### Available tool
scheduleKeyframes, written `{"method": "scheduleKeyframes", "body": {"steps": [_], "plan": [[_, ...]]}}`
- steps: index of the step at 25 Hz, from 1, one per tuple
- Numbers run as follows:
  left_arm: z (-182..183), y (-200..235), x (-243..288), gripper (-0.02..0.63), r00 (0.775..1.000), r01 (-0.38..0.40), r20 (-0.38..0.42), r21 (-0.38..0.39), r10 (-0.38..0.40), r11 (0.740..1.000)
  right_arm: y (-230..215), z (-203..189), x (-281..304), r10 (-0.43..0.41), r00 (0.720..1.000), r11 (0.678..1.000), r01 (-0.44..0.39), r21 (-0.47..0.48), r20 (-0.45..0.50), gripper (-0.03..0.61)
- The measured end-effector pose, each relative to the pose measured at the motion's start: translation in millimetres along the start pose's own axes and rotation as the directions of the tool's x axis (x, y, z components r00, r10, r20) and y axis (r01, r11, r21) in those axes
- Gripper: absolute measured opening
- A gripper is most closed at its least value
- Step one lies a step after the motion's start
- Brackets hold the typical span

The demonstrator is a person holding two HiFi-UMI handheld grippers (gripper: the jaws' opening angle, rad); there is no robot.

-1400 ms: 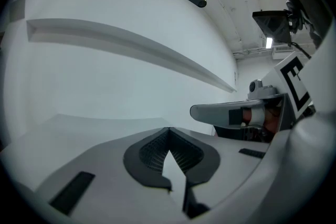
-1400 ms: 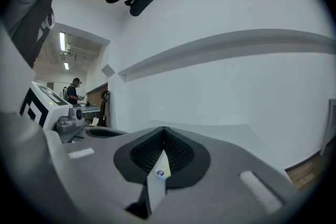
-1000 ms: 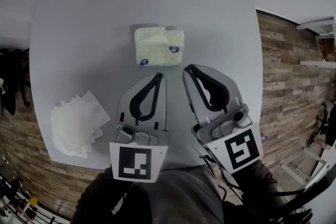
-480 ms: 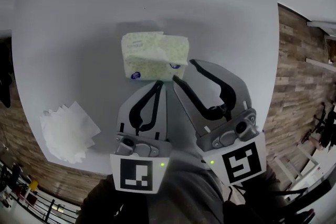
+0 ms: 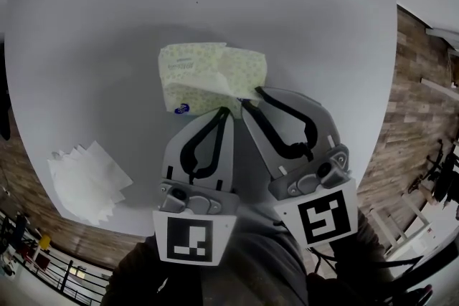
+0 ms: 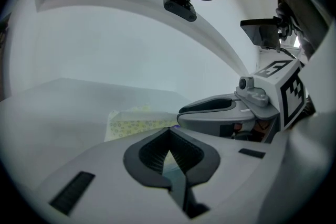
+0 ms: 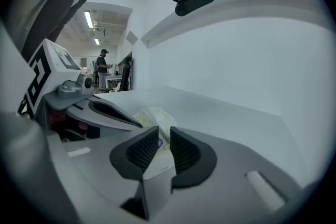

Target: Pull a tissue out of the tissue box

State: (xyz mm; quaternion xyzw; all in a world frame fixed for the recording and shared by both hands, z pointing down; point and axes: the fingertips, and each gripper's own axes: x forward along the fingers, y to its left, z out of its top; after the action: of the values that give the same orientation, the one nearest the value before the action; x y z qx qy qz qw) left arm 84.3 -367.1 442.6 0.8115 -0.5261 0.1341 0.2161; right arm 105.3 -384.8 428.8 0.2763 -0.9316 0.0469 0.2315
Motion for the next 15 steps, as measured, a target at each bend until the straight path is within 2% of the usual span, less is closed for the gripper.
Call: {"method": "scheduleKeyframes", "body": {"steps": [3,6,10,15], "plan": [[-4.1,0.8,5.3,0.002,1.000,0.002,-0.004,0.010,-0.002,1.000,-1.4,-2.4,-0.1,-0.010,1.000,1.000,0.010,0.002,-0.002,0.010],[-14.2,2.2,11.3,0.002,0.999,0.011,-0.032,0.017,-0.010,1.000,5.7,4.9,-5.9,0.004,1.000,1.000,-0.004,0.013,0.021,0.005],[-23.0,9.5,16.3,0.002,0.999,0.000,-0.041,0.009,0.000,1.000,21.6,32.3,-18.6,0.047,0.994,0.998,-0.050,0.023,0.101,0.005],[-26.7,11.5,18.7,0.002,0.999,-0.012,-0.047,-0.009,0.011,1.000,22.3,54.6,-35.8,0.047,0.988,0.998,-0.052,0.031,0.147,0.003]]}}
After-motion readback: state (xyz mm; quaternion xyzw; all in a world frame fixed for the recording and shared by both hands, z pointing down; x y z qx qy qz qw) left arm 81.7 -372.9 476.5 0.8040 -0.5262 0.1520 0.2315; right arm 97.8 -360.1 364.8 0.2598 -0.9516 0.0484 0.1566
